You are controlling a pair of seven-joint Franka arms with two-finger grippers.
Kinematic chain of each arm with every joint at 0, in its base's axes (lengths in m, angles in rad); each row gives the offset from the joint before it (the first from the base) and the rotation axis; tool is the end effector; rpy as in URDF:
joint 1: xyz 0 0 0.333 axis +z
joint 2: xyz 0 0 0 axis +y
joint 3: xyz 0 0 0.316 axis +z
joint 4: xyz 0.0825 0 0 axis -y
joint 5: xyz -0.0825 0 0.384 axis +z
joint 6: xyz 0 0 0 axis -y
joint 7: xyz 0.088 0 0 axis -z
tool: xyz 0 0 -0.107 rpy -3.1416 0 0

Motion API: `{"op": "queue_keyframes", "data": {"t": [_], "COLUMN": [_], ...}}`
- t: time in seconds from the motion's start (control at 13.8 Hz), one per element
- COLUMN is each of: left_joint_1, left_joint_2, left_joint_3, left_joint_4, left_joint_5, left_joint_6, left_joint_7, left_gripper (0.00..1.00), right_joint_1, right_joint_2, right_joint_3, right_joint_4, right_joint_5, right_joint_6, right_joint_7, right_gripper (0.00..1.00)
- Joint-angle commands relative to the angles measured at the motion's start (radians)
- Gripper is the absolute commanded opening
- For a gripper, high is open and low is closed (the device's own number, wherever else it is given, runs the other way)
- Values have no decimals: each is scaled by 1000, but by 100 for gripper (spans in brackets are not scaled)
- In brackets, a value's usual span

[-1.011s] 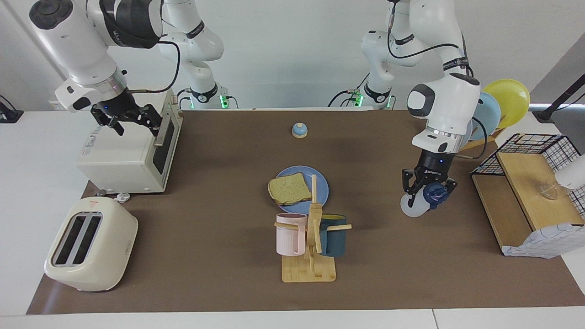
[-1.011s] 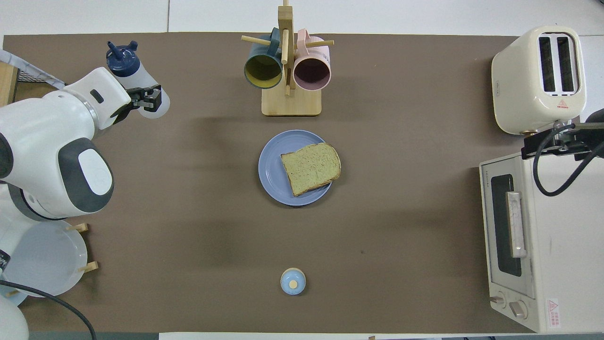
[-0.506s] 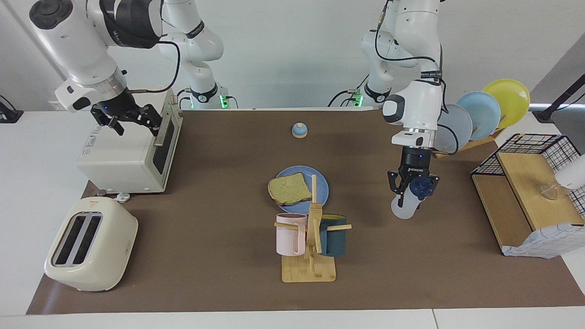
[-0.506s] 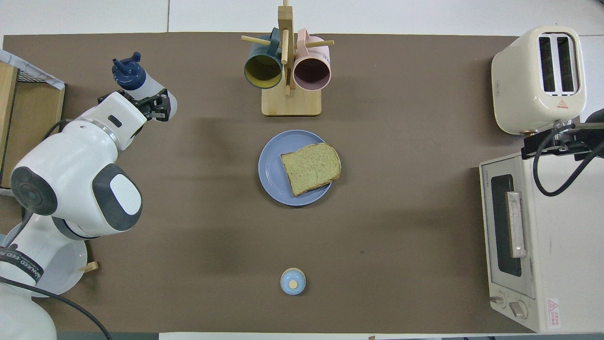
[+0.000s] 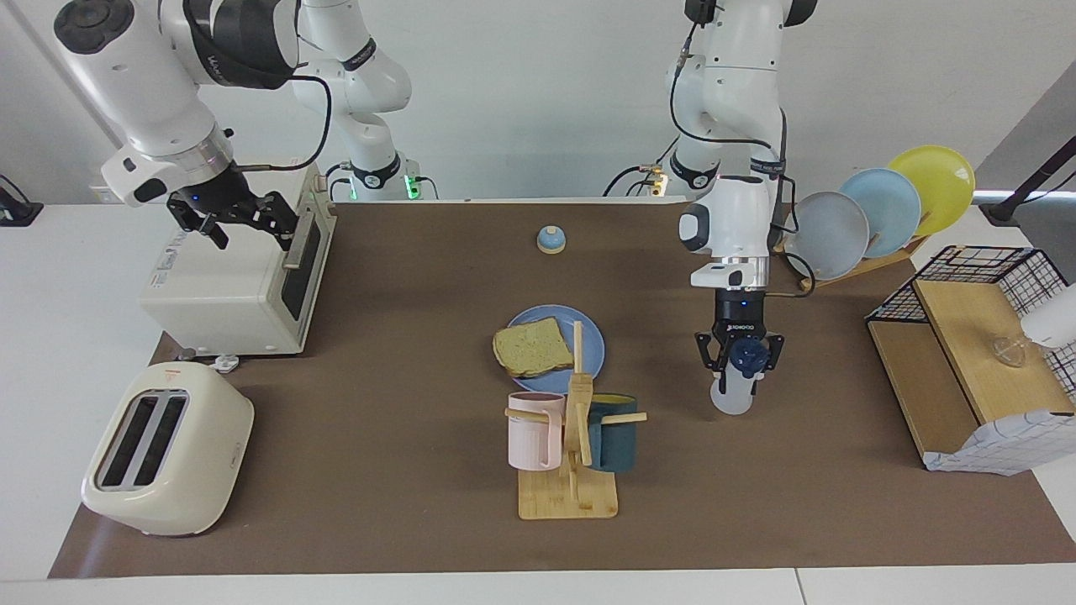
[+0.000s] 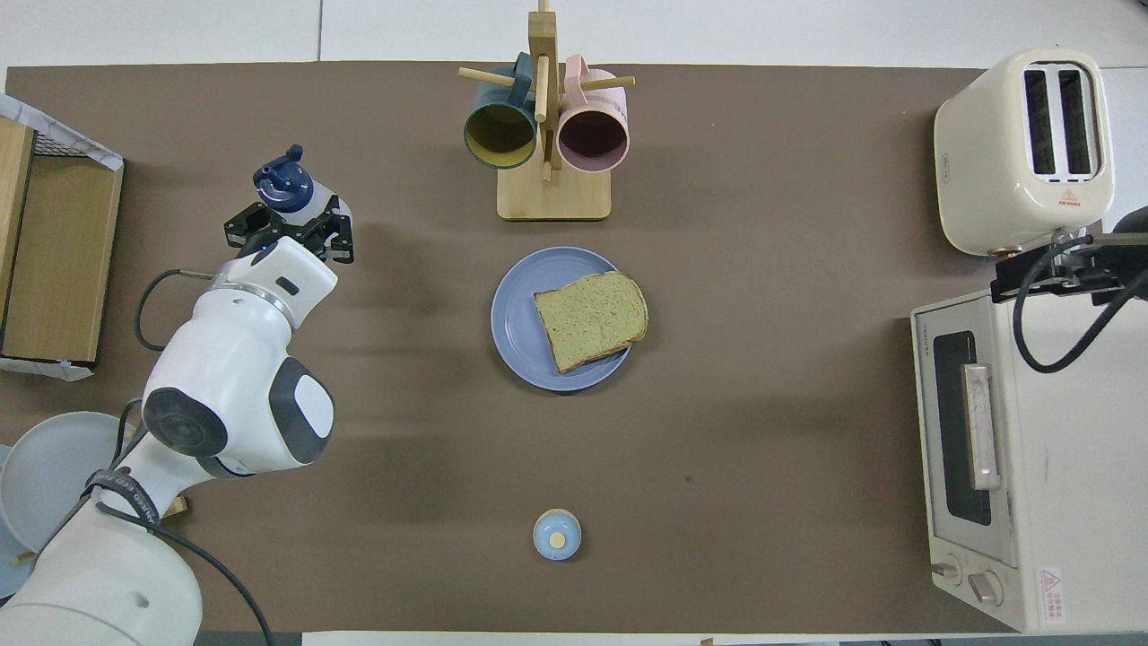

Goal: Put bread on plate and add seasoning
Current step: 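Lower the bottle upright onto the table and open the left gripper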

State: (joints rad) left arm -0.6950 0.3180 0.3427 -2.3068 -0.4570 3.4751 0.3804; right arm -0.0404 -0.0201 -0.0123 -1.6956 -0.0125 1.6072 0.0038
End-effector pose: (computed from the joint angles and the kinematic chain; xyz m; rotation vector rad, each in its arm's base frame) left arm 0.5484 -0.1538 0.3192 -2.7715 0.4131 -1.2995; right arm 0.5463 -0.0302 0.5798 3.1280 -0.0870 -0.1073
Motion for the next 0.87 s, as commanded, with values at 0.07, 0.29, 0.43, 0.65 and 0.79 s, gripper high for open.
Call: {"op": "queue_keyframes", "data": {"t": [0.07,0.29,0.43,0.65,0.79], "left_joint_1": [-17,-15,-14,-5,18], "left_joint_2": [55,82,84,82,84], "left_joint_3": [7,-7,-7,-13,-34], "left_joint_4": [17,24,24,24,44], "left_joint_5": [-9,-6,-6,-11,-8], "left_joint_6": [22,22,22,19,19], "left_joint_7": [-2,-2,-2,-18,-41], "left_gripper": [0,0,0,0,0], "right_joint_1": [-12,-12,-12,-12,-12], "right_joint_2": [-12,-12,-12,-12,-12], "right_joint_3": [8,8,8,8,8], "right_joint_4": [-7,-7,-7,-7,-7], "right_joint_5": [-11,-11,-11,-11,-11], "right_joint_6": [-7,-7,-7,-7,-7], "right_joint_7": [-22,-22,-22,-22,-22], "right_gripper": [100,100,100,100,100]}}
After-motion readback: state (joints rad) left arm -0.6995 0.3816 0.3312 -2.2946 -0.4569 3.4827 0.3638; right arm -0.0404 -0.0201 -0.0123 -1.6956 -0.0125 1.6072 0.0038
